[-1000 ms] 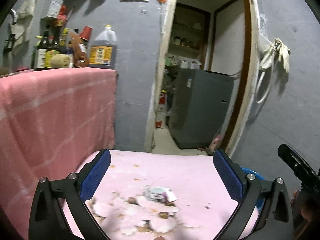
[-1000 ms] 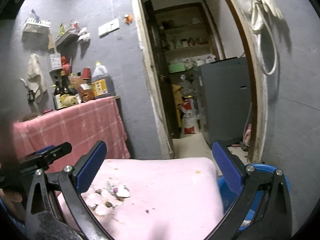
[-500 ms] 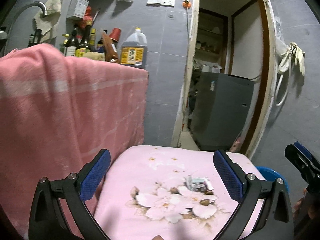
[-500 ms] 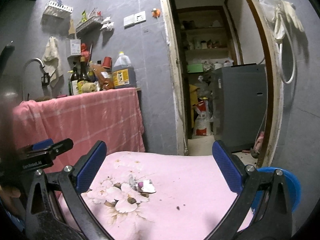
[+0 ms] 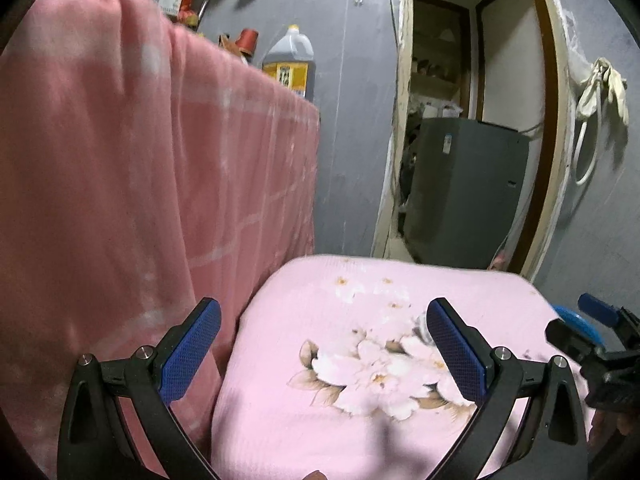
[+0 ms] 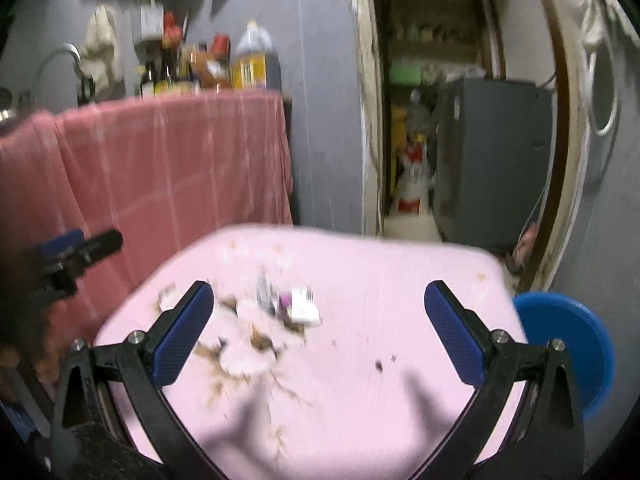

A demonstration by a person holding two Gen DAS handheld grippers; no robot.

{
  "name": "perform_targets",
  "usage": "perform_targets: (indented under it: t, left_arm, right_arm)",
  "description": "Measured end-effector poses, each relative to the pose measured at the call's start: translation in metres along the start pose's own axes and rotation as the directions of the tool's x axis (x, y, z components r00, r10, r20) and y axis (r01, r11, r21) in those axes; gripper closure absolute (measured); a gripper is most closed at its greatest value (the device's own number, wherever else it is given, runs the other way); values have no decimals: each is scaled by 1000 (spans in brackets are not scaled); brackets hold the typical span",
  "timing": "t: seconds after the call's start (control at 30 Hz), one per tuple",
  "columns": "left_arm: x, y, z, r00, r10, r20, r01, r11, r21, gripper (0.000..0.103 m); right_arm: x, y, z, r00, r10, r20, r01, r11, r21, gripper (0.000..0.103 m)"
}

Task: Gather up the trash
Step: 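Move both tools back above the remaining trash on the stool, then grasp the white-green wrapper with the left tool while the right tool grasps the brown scrap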

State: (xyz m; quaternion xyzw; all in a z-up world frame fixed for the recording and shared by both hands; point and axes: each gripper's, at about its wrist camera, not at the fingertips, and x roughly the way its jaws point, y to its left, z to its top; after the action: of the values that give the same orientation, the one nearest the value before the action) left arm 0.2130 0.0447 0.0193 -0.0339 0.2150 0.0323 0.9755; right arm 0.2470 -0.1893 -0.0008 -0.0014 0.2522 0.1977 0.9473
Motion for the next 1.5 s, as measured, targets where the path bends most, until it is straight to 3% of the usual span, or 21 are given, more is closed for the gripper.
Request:
perform_targets:
  t: [0.2,0.27,0.4,0.6,0.9,1.0,1.17,1.3,1.37,1.5]
  left_arm:
    - [22,2,-11,996,33,-87,-32,999,10,2]
    - [29,4,-14,993,34,-113,-34,999,8,2]
    - [37,4,-18,988,23,-150,-23,1000,0,2]
    - [51,0,-15,979,-36,-198,32,999,-24,2]
    - [74,-10,-11,950,-104,-294,91,994,-58,4]
    - [78,-12,-10,941,-131,-312,112,991,-77,9]
    - [86,-22,-8,924,-180,-338,162,983,-80,20]
    - [94,-34,-7,904,-221,-366,215,975,-58,23]
    - [99,-40,-7,892,-240,-384,239,970,-51,31]
    - [110,-52,-4,871,-273,-409,275,960,-54,36]
  right_arm:
    - [27,4,-10,992,46,-119,-48,999,-15,4]
    - [35,6,-13,986,60,-155,-63,998,-13,15]
    - [48,1,-16,975,75,-208,-75,997,7,25]
    - [62,-11,-14,965,67,-254,-62,998,29,35]
    - [97,-4,-10,926,143,-348,-156,988,-10,61]
    - [105,-2,-10,916,149,-373,-171,985,-26,69]
    - [103,-10,-11,916,142,-376,-164,986,-28,91]
    - [99,-25,-13,922,127,-367,-139,990,-5,92]
    - [99,-32,-13,923,121,-365,-127,992,6,93]
    - [96,-47,-12,929,108,-355,-102,994,37,93]
